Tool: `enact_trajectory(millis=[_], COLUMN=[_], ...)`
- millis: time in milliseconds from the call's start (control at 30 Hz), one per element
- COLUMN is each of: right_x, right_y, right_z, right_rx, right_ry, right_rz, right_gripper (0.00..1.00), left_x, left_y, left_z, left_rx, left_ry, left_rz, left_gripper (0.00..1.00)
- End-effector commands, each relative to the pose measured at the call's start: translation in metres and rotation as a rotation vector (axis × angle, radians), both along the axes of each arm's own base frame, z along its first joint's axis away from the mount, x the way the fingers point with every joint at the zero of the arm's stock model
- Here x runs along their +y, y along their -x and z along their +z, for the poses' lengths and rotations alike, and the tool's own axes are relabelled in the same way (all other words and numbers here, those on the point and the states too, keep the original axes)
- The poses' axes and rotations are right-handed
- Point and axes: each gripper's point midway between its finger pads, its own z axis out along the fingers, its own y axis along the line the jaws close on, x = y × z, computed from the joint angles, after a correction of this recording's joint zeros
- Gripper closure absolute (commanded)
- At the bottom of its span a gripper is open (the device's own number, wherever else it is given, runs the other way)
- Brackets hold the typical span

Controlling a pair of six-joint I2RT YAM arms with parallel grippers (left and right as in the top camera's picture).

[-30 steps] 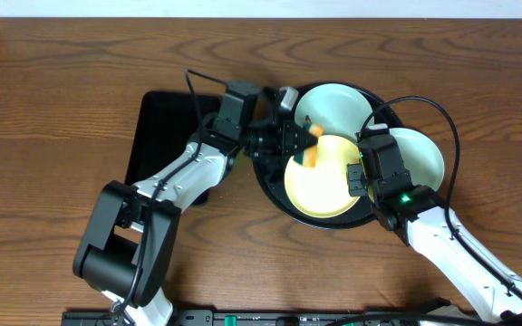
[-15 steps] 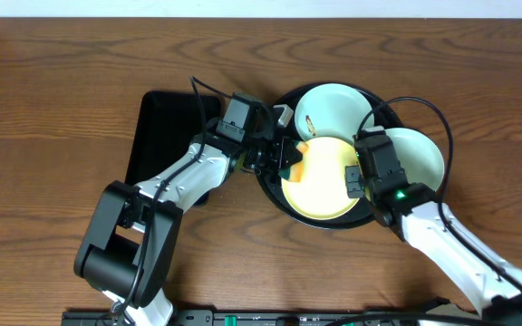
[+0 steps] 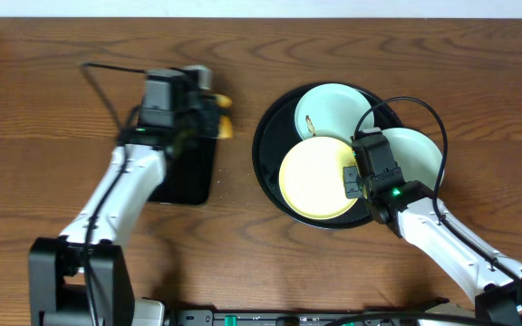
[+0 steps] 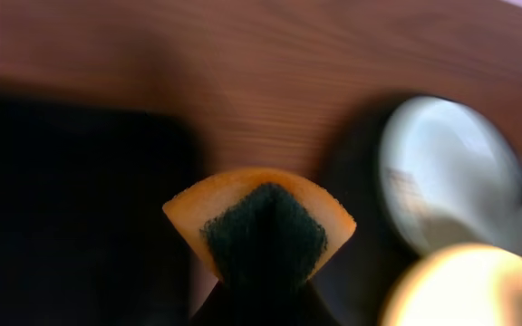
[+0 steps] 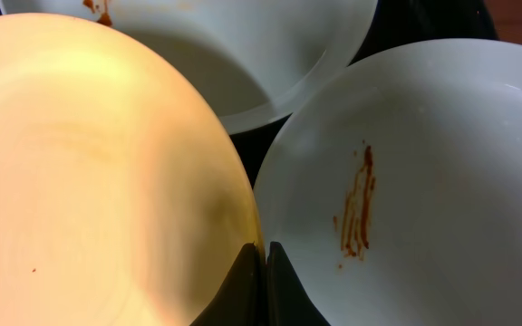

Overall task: Clean dirty plates on tray and stack at the side
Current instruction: 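Return the sponge to the black rectangular tray with the left gripper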

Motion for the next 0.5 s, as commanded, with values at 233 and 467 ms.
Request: enact_trajectory(millis=[233,467], right_x=[0.004,0.004], right_y=[-0.003,-0.003], right_z=[0.004,0.004], right_rx=[-0.012,-0.011], right_ry=[-0.01,-0.01], right_rz=[-0.006,-0.005], right_gripper=[0.99,0.97], left_x=[0.075,0.086], left_y=[0.005,0.009], left_z=[-0.073,-0.097], left_rx=[0.187,0.247], left_ry=[-0.227,-0.283], left_rz=[0.123,0.152], left_gripper=[0.83,0.2])
